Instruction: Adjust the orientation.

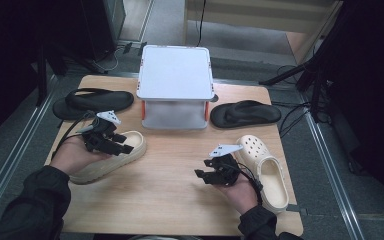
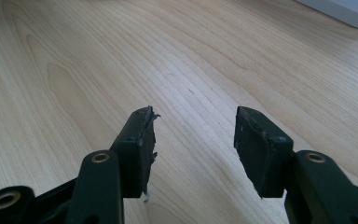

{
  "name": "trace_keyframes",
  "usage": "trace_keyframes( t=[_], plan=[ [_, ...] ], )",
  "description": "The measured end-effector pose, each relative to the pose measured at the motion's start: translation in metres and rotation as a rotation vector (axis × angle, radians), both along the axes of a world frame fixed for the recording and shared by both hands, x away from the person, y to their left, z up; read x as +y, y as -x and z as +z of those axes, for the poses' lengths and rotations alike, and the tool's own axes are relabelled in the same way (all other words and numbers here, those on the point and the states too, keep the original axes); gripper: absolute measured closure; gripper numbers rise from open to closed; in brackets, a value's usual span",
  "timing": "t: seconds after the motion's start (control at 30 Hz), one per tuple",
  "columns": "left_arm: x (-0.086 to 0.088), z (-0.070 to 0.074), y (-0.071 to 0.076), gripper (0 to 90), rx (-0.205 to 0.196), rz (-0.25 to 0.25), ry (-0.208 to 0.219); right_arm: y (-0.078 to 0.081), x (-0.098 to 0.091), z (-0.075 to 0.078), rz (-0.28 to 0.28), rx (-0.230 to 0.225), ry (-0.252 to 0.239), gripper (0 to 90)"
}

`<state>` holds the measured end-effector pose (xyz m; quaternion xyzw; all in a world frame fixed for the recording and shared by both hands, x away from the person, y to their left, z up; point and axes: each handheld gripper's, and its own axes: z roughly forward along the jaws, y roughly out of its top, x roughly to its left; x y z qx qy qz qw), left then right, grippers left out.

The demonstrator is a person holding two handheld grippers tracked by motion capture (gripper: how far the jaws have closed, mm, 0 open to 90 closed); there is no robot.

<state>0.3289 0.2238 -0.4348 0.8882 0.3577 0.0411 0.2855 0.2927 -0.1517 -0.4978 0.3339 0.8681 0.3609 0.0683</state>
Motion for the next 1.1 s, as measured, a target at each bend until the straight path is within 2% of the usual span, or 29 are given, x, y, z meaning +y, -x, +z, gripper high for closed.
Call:
trace_keyframes(
  t=[0.23,0.3,0.43,0.5,0.67,0.8,1.03,1.1],
  plan=[
    [0.0,-0.002,-0.01,48.8,0.047,-0.057,-0.096,0.001,0.003,-0.002,0.006,0.009,0.027,47.8],
    [0.0,-0.006,-0.013,52.1,0.073,-0.051,-0.1,0.0,0.003,-0.003,0.015,0.008,0.032,47.7],
    [-0.002,-0.013,-0.016,53.6,0.079,-0.089,-0.132,0.001,0.005,-0.004,0.014,0.017,0.041,47.9],
    [-0.004,-0.019,-0.018,54.5,0.086,-0.093,-0.141,0.001,0.005,-0.004,0.017,0.016,0.044,48.0],
    [-0.01,-0.026,-0.02,58.5,0.087,-0.117,-0.145,0.001,0.005,-0.004,0.016,0.016,0.045,48.1],
    [-0.017,-0.032,-0.022,61.4,0.105,-0.139,-0.178,0.001,0.006,-0.005,0.022,0.017,0.045,48.2],
    [-0.022,-0.041,-0.025,72.1,0.128,-0.166,-0.22,0.001,0.006,-0.004,0.018,0.017,0.047,48.1],
    [-0.022,-0.042,-0.026,75.7,0.122,-0.171,-0.229,0.001,0.006,-0.005,0.021,0.015,0.046,48.2]
  ],
)
